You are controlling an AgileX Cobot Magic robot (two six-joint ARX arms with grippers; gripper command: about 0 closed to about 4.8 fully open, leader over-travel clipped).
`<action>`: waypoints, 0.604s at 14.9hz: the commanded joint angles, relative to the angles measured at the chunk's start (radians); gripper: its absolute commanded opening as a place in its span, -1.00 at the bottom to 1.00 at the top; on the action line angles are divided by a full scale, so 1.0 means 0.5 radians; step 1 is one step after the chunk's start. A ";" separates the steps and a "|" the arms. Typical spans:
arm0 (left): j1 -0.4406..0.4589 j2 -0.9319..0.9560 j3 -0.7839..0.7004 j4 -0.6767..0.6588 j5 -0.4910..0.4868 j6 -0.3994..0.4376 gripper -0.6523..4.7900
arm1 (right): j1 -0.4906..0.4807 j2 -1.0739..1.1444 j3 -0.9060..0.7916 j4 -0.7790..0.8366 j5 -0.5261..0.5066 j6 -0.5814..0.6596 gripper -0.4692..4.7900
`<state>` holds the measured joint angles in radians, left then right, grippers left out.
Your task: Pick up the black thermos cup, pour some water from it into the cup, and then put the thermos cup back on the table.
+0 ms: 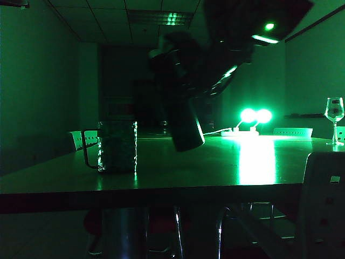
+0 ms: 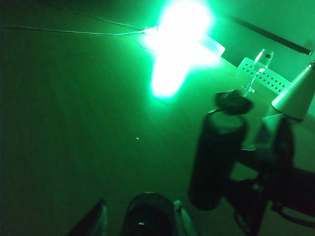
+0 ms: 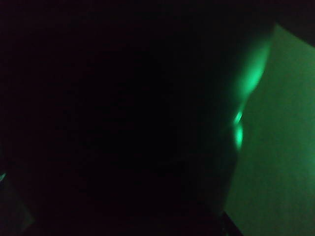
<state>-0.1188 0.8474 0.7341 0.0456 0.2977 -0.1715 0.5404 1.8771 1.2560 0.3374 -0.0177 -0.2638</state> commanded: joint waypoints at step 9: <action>-0.005 0.002 0.032 -0.439 0.146 0.490 -0.78 | 0.176 0.037 0.018 0.010 0.252 -0.694 -0.09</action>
<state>-0.1192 0.8497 0.7403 -0.1566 0.3641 0.0387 0.6235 1.9003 1.2545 0.2928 0.0952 -0.5926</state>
